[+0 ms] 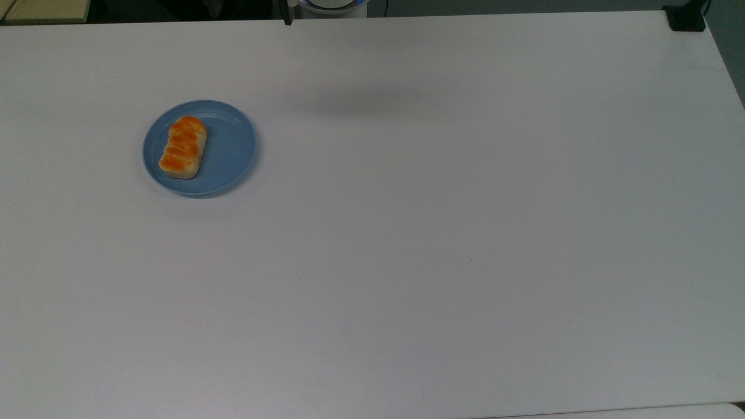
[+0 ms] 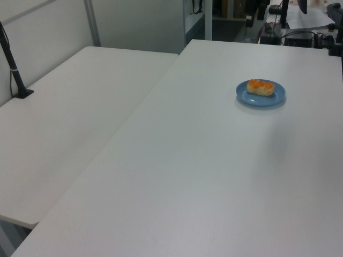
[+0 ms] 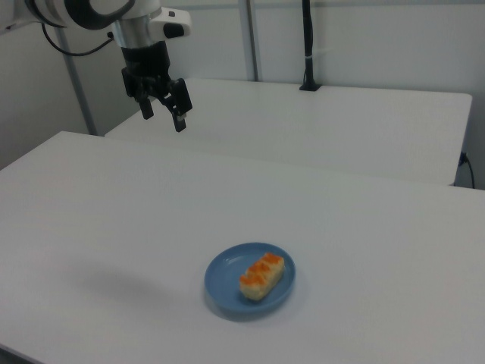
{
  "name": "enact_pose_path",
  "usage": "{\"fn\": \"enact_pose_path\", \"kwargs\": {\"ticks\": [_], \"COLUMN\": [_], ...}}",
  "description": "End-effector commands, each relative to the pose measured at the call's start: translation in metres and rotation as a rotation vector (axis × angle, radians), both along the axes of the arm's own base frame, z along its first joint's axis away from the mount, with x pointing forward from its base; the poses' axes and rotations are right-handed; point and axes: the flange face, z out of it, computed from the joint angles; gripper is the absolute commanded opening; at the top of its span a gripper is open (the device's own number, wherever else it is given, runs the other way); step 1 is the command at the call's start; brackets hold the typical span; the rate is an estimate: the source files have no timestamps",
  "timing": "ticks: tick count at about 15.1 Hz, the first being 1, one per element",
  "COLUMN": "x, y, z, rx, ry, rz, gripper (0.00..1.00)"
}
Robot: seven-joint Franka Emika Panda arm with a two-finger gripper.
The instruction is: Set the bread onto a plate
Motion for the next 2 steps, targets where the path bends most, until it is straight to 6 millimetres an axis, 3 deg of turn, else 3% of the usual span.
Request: {"fn": "enact_pose_path", "kwargs": {"ticks": [1, 2], "x": [-0.0068, -0.0071], "y": [0.0031, 0.0031], "z": [-0.0005, 0.0005], "rx": [0.000, 0.000], "ry": [0.008, 0.005], "rz": [0.016, 0.018], "gripper": [1.00, 1.00]}}
